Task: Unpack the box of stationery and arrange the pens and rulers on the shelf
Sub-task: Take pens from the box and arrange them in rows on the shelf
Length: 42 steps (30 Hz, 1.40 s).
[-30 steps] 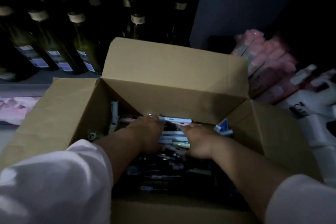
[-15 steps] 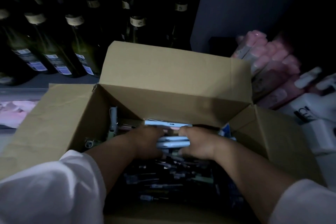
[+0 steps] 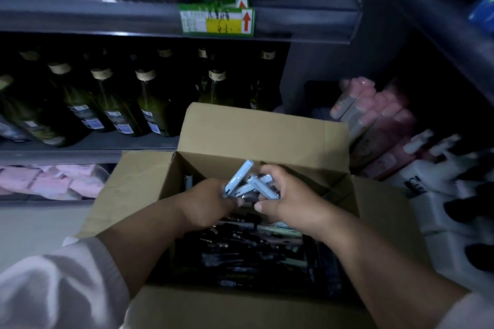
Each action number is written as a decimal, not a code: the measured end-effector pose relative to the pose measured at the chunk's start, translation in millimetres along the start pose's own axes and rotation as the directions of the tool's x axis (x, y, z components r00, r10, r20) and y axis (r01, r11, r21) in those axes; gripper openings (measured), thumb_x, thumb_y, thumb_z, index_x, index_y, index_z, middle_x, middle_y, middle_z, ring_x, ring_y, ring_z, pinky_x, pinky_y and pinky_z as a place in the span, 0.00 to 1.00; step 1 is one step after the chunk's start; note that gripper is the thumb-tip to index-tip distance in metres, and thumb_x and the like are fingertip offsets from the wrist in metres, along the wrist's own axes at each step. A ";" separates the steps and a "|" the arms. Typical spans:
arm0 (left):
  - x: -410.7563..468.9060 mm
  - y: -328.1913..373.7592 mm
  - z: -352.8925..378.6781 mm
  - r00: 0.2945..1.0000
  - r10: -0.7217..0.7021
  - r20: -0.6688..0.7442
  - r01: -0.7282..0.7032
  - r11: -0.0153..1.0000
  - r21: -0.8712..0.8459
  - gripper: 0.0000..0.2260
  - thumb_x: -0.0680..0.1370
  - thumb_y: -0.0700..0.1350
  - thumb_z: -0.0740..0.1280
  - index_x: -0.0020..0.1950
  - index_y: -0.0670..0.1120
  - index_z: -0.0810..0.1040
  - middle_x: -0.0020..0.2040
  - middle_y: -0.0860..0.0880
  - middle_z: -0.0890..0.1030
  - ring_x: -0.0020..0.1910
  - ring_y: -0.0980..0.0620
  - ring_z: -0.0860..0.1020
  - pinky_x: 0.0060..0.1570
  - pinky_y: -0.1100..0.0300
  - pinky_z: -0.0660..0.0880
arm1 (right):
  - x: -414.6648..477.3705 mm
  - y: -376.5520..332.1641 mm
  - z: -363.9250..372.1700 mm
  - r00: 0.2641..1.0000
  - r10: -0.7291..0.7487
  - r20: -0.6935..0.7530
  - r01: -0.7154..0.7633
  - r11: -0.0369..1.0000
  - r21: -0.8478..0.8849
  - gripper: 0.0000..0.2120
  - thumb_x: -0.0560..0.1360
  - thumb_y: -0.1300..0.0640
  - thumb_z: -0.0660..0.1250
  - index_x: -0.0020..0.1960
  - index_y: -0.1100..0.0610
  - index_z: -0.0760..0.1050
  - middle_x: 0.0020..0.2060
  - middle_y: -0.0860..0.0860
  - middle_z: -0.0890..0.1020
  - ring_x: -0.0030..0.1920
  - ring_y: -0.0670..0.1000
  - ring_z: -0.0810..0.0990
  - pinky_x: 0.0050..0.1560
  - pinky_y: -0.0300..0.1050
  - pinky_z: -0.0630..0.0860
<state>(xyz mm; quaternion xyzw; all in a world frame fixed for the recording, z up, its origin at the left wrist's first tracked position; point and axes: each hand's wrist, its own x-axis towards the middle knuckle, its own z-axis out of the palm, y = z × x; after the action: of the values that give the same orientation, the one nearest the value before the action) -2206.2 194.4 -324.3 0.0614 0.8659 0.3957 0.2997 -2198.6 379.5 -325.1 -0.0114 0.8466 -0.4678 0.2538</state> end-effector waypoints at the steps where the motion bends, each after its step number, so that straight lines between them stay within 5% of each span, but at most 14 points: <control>1: -9.1 7.8 -5.6 1.000 -0.028 -0.005 0.028 0.998 -0.055 0.12 0.79 0.46 0.66 0.35 0.50 0.73 0.30 0.53 0.74 0.30 0.57 0.71 0.32 0.66 0.68 | -6.6 -10.2 -3.6 1.000 0.009 -0.003 -0.009 0.999 0.032 0.27 0.70 0.56 0.69 0.66 0.44 0.66 0.49 0.48 0.79 0.46 0.46 0.78 0.50 0.45 0.75; 4: -38.1 34.8 -23.3 0.997 -0.083 0.005 0.082 0.961 -0.263 0.12 0.79 0.46 0.65 0.37 0.45 0.73 0.30 0.49 0.76 0.30 0.52 0.72 0.36 0.61 0.71 | -28.6 -45.0 -18.2 0.999 0.019 -0.030 -0.016 0.996 0.089 0.13 0.76 0.61 0.64 0.55 0.45 0.72 0.44 0.48 0.80 0.39 0.46 0.76 0.45 0.45 0.75; 8: -78.2 76.9 -44.8 0.992 -0.086 0.096 0.124 0.845 -0.520 0.09 0.80 0.50 0.63 0.45 0.45 0.75 0.30 0.49 0.78 0.31 0.50 0.76 0.42 0.54 0.74 | -63.0 -95.3 -36.3 0.995 0.020 -0.098 0.005 0.969 0.245 0.08 0.80 0.58 0.60 0.54 0.48 0.74 0.39 0.50 0.80 0.37 0.47 0.78 0.41 0.39 0.77; 12: -115.7 129.0 -64.9 0.992 -0.124 0.033 0.116 0.759 -0.641 0.10 0.80 0.50 0.63 0.48 0.43 0.75 0.28 0.48 0.72 0.24 0.51 0.70 0.29 0.61 0.69 | -97.3 -140.3 -56.5 0.989 0.006 -0.146 0.025 0.978 0.209 0.07 0.77 0.57 0.63 0.52 0.46 0.72 0.34 0.50 0.76 0.31 0.48 0.72 0.33 0.43 0.70; 17: -157.1 196.8 -94.9 0.985 -0.169 -0.046 0.075 0.647 -0.758 0.06 0.79 0.44 0.64 0.46 0.42 0.71 0.27 0.48 0.68 0.20 0.53 0.64 0.20 0.64 0.63 | -151.0 -194.6 -92.4 0.992 0.019 -0.121 -0.010 0.997 0.079 0.08 0.68 0.56 0.62 0.46 0.51 0.70 0.40 0.52 0.77 0.39 0.51 0.75 0.41 0.51 0.73; 22: -201.4 265.0 -116.3 0.992 -0.116 -0.057 0.030 0.633 -0.773 0.05 0.80 0.42 0.62 0.48 0.41 0.74 0.29 0.46 0.71 0.25 0.51 0.69 0.25 0.62 0.70 | -217.9 -230.1 -132.8 0.975 -0.094 -0.202 0.109 0.992 0.063 0.12 0.81 0.60 0.58 0.52 0.42 0.70 0.37 0.50 0.76 0.30 0.44 0.72 0.29 0.34 0.70; 25: -223.1 305.5 -122.9 0.999 -0.022 -0.042 -0.015 0.694 -0.720 0.09 0.80 0.49 0.62 0.52 0.45 0.78 0.33 0.46 0.74 0.32 0.48 0.76 0.37 0.52 0.77 | -255.8 -244.2 -161.3 0.949 -0.122 -0.292 0.130 0.991 0.009 0.08 0.80 0.58 0.62 0.53 0.46 0.75 0.32 0.46 0.75 0.28 0.41 0.71 0.29 0.32 0.67; 29: -243.0 361.0 -124.7 0.988 0.111 -0.111 -0.155 0.793 -0.590 0.10 0.80 0.50 0.61 0.49 0.47 0.78 0.32 0.47 0.73 0.28 0.52 0.70 0.27 0.62 0.69 | -308.2 -260.4 -200.9 0.933 -0.048 -0.356 0.016 0.996 -0.092 0.19 0.72 0.64 0.59 0.53 0.43 0.76 0.39 0.49 0.82 0.34 0.51 0.79 0.32 0.45 0.75; 31: -249.7 385.3 -125.0 0.973 0.187 -0.137 -0.231 0.818 -0.527 0.08 0.81 0.49 0.61 0.46 0.47 0.76 0.31 0.48 0.72 0.26 0.53 0.67 0.25 0.64 0.64 | -340.6 -268.4 -217.6 0.903 -0.031 -0.428 -0.009 0.996 -0.090 0.20 0.72 0.67 0.58 0.53 0.45 0.76 0.40 0.50 0.82 0.33 0.50 0.79 0.30 0.39 0.75; 33: -256.0 408.3 -123.2 0.952 0.272 -0.140 -0.306 0.838 -0.452 0.07 0.80 0.48 0.62 0.46 0.46 0.74 0.30 0.47 0.72 0.24 0.53 0.67 0.25 0.64 0.64 | -375.9 -275.1 -230.2 0.837 -0.044 -0.545 -0.005 0.996 -0.088 0.15 0.73 0.69 0.63 0.52 0.51 0.78 0.39 0.49 0.81 0.31 0.44 0.76 0.29 0.33 0.71; 37: -272.5 449.6 -114.3 0.873 0.477 -0.102 -0.485 0.825 -0.291 0.05 0.81 0.43 0.61 0.46 0.45 0.74 0.33 0.45 0.75 0.28 0.52 0.70 0.26 0.64 0.65 | -443.3 -281.6 -238.1 0.693 -0.006 -0.721 0.023 1.000 0.014 0.08 0.71 0.67 0.70 0.40 0.55 0.76 0.31 0.53 0.79 0.31 0.49 0.73 0.33 0.39 0.71; 42: -283.1 477.9 -89.1 0.782 0.605 0.153 -0.596 0.796 -0.105 0.05 0.79 0.47 0.64 0.46 0.49 0.77 0.43 0.49 0.82 0.38 0.52 0.78 0.41 0.57 0.71 | -511.6 -287.6 -217.5 0.548 0.090 -0.832 0.080 0.984 0.159 0.03 0.73 0.66 0.69 0.43 0.60 0.76 0.32 0.54 0.77 0.32 0.48 0.73 0.31 0.34 0.71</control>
<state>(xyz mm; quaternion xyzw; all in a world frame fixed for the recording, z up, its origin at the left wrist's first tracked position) -2089.2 363.9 199.2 0.3613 0.7604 0.4853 0.2361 -1911.6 520.2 213.0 0.2374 0.8197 -0.4899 -0.1780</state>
